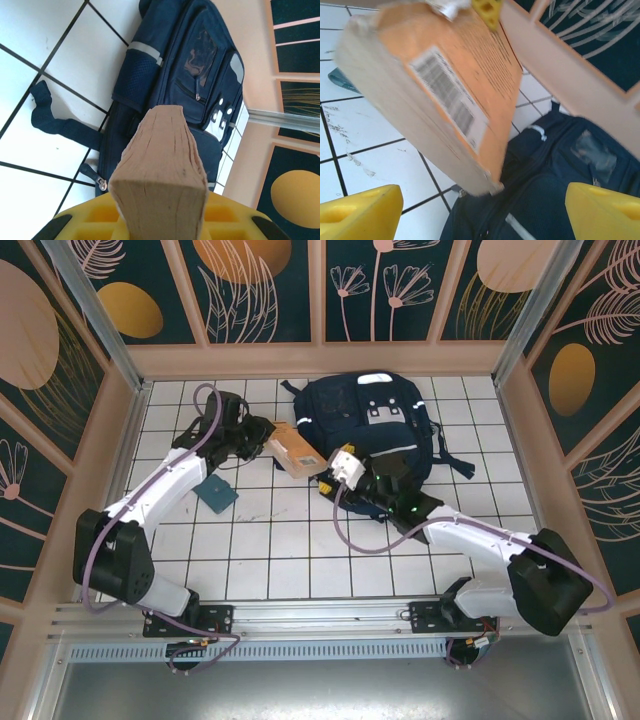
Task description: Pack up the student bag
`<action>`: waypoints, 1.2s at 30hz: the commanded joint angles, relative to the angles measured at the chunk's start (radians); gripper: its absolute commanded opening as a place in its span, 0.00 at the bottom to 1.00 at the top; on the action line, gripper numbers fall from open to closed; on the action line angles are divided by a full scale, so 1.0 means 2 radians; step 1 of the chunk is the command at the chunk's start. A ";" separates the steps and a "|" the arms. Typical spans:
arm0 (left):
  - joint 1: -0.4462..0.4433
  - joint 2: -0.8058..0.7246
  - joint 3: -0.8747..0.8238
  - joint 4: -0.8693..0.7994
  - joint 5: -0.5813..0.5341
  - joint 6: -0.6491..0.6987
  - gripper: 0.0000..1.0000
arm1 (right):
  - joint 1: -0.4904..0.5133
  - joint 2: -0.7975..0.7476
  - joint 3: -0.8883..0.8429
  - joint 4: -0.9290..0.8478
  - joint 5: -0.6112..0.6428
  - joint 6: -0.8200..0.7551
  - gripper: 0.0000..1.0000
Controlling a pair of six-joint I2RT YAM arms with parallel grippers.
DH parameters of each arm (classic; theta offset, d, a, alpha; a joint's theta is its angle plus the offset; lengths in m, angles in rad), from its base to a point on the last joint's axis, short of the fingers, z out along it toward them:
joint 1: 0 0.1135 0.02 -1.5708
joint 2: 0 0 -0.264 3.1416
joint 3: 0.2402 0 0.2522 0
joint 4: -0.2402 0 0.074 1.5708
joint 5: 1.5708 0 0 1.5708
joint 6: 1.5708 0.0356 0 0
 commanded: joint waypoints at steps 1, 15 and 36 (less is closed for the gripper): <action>0.002 0.009 0.022 0.007 0.022 -0.013 0.18 | 0.014 0.023 -0.006 0.103 0.027 -0.064 0.86; 0.002 0.025 0.035 0.010 0.029 -0.019 0.19 | 0.035 0.090 0.018 0.141 0.004 -0.115 0.82; 0.002 0.012 0.025 0.010 0.027 0.017 0.72 | 0.025 0.059 0.025 0.129 0.024 -0.064 0.06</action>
